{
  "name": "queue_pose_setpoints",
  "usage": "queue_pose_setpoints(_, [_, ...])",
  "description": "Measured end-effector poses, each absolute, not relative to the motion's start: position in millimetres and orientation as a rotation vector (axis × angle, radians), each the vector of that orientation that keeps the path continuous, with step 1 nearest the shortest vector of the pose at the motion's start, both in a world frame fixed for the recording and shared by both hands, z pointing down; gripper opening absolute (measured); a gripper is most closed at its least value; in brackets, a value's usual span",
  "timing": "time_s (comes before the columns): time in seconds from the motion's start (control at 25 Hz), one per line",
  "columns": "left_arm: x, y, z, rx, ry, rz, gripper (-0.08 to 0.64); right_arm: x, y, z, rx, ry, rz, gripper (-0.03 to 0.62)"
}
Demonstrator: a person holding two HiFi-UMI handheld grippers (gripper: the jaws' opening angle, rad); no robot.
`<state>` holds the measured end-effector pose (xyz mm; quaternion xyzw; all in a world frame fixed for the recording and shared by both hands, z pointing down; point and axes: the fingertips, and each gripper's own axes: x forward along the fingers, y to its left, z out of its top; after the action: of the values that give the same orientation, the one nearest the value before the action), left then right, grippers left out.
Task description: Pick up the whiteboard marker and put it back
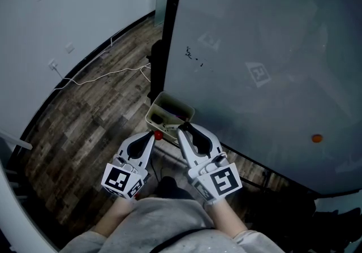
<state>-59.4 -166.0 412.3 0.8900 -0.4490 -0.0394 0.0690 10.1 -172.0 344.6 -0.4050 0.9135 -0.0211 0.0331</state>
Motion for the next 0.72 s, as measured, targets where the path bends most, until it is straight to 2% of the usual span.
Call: queue_pose_setpoints(0.72, [-57.6,-158.0,412.0,2.678,-1.334,-0.115,0.015,12.0,-167.6,323.7,-1.236,2.774,-0.054,0.078])
